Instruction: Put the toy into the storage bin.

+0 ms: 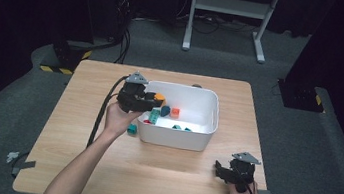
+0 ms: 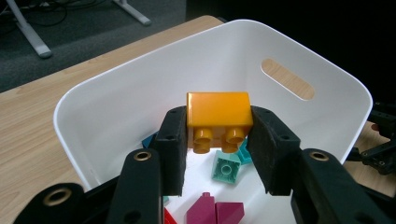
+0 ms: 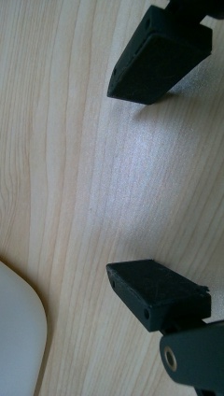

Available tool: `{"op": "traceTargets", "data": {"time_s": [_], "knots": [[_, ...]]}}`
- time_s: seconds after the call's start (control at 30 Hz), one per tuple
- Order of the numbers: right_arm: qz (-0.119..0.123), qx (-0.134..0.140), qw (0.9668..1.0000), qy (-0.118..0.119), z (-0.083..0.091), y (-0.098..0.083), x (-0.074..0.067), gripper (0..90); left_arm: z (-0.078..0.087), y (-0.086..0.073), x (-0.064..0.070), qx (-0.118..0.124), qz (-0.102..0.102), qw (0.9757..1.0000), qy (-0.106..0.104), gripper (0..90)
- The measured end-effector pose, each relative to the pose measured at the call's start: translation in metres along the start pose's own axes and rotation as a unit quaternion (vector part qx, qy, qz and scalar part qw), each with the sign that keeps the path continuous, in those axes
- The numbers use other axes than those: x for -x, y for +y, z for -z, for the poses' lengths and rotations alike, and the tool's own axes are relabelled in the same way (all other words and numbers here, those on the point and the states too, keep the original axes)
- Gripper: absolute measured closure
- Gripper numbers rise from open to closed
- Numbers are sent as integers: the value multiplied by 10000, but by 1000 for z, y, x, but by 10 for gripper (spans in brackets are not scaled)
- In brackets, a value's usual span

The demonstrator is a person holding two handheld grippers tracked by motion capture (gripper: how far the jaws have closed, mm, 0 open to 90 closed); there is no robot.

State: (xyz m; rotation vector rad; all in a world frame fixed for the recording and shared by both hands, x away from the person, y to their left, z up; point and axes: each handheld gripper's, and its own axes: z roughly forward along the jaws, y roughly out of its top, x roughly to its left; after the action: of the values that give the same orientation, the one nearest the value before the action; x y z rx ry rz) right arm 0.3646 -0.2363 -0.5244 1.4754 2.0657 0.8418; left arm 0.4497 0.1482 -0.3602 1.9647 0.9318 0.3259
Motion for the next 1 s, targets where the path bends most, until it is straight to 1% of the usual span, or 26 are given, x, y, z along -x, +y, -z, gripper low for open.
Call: {"op": "traceTargets", "data": {"time_s": [0.1, 0.2, 0.33, 0.4, 0.47, 0.5, 0.53, 0.57, 0.6, 0.8, 0.93, 1.0], "knots": [[1, 0, 10000, 0, 0, 0, 0, 138, -4, -2, 0, -72, 16, 10000, 3, 583], [0, 0, 10000, 0, 0, 0, 0, 138, -8, -3, 2, -177, -90, 9998, 87, 583], [1, 1, 10000, 0, 0, 0, 0, 138, -8, -3, 4, -137, -90, 9998, 80, 576], [0, 1, 10000, 0, 0, 0, 0, 138, -7, -2, 3, -133, -62, 9999, 14, 527], [0, 1, 10000, 0, 0, 0, 0, 137, -8, -3, 3, -212, -97, 9997, 92, 477], [0, 1, 10000, 0, 0, 0, 0, 138, -8, -4, 3, -252, -85, 9996, 124, 457], [0, 0, 10000, 0, 0, 0, 0, 138, -8, -5, 2, -234, -58, 9996, 124, 438], [1, 0, 10000, -1, 0, 0, 0, 138, -7, -6, 2, -149, -47, 9998, 140, 434], [-1, 0, 10000, 0, 0, 0, 0, 138, -6, -6, 2, -126, -44, 9998, 147, 428], [-1, 1, 10000, 0, 0, 0, 0, 138, 9, -6, 1, 139, -18, 9996, 262, 398], [0, 0, 10000, 0, 0, 0, 0, 138, 20, -10, 2, 297, -41, 9990, 338, 403], [0, 0, 10000, -1, 0, 0, 0, 137, 23, -12, 2, 332, -20, 9988, 360, 403]]}}
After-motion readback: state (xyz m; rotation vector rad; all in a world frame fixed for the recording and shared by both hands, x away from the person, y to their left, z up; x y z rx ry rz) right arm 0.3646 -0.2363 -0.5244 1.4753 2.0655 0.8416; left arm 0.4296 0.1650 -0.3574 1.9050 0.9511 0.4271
